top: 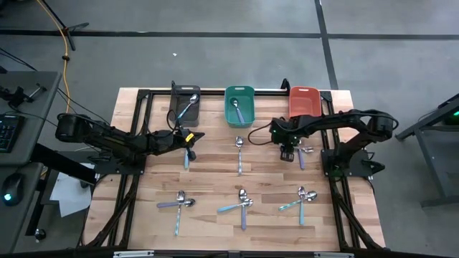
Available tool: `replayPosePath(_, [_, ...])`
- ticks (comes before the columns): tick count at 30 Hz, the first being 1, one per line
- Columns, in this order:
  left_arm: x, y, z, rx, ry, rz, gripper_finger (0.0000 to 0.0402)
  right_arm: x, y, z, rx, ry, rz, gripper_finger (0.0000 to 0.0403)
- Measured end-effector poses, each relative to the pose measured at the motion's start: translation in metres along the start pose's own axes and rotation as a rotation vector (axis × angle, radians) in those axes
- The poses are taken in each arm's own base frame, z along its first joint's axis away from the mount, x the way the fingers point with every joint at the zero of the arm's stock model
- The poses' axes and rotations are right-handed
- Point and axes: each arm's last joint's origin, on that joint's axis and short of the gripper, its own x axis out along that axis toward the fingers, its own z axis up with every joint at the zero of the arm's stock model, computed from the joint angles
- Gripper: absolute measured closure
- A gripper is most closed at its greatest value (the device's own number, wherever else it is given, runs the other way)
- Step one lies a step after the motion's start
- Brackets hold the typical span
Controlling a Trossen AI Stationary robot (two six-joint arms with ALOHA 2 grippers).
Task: Sort silverware by color (type)
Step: Put the top right blue spoon into the orange bin
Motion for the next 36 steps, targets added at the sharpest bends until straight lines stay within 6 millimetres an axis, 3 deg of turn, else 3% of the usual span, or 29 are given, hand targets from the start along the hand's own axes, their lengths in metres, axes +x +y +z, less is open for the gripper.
replayPosePath(10, [0.000, 0.000, 0.000, 0.016, -0.002, 0.000, 0.0399, 0.000, 0.000, 0.001, 0.018, -0.007, -0.006, 0.0355])
replayPosePath(19, [0.000, 0.000, 0.000, 0.020, -0.002, 0.000, 0.0399, -0.008, -0.001, 0.011, 0.024, -0.009, -0.009, 0.0368])
replayPosePath(27, [0.000, 0.000, 0.000, 0.043, -0.001, 0.000, 0.0399, -0.031, -0.002, 0.034, 0.008, -0.075, -0.020, 0.0368])
replayPosePath(36, [0.000, 0.000, 0.000, 0.036, 0.002, -0.002, 0.0399, -0.075, -0.005, 0.061, 0.045, -0.161, -0.020, 0.0368])
